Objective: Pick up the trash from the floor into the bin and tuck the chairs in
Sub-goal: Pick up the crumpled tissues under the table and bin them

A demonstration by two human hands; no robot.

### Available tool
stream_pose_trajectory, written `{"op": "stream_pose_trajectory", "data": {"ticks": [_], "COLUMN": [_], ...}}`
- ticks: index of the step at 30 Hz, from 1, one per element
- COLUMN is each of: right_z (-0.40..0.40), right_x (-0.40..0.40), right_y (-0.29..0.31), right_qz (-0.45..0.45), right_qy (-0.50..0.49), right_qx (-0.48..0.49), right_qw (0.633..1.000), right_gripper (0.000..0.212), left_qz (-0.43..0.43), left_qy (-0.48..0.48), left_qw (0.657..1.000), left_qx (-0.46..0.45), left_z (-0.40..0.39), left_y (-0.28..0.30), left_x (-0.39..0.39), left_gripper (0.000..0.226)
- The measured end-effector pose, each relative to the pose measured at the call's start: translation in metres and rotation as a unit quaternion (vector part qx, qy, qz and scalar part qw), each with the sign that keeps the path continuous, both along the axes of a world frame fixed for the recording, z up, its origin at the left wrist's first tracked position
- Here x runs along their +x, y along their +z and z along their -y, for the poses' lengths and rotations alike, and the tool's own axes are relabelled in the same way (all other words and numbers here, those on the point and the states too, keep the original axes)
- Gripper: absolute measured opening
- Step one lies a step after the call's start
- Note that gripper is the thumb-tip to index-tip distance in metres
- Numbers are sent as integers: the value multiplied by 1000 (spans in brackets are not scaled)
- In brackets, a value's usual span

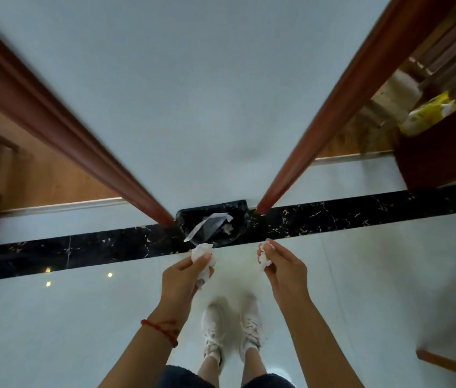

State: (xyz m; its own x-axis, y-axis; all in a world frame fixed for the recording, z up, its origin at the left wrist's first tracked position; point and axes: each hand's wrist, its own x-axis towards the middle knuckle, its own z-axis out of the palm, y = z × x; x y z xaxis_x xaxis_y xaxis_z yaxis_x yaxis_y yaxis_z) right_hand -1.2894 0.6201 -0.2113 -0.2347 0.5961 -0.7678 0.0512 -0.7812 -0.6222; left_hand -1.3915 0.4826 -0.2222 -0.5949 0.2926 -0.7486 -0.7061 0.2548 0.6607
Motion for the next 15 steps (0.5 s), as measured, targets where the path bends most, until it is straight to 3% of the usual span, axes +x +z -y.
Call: {"op": "stream_pose_trajectory", "data": {"ticks": [10, 15], "right_z": [-34, -48], "right_x": [-21, -21], "right_y": [-93, -117], "right_qz": [11, 25], "right_qy": [10, 4], "right_qx": [-27, -38], "right_qw": [1000, 999], "right_gripper": [18, 11], "left_qz": [79, 73], "left_qy": [100, 124], "left_qw": [991, 988], "left_qx": [-34, -50], "left_z": [-53, -73], "left_y": [-110, -144], "left_x": [-41, -59], "left_gripper": [27, 36]}}
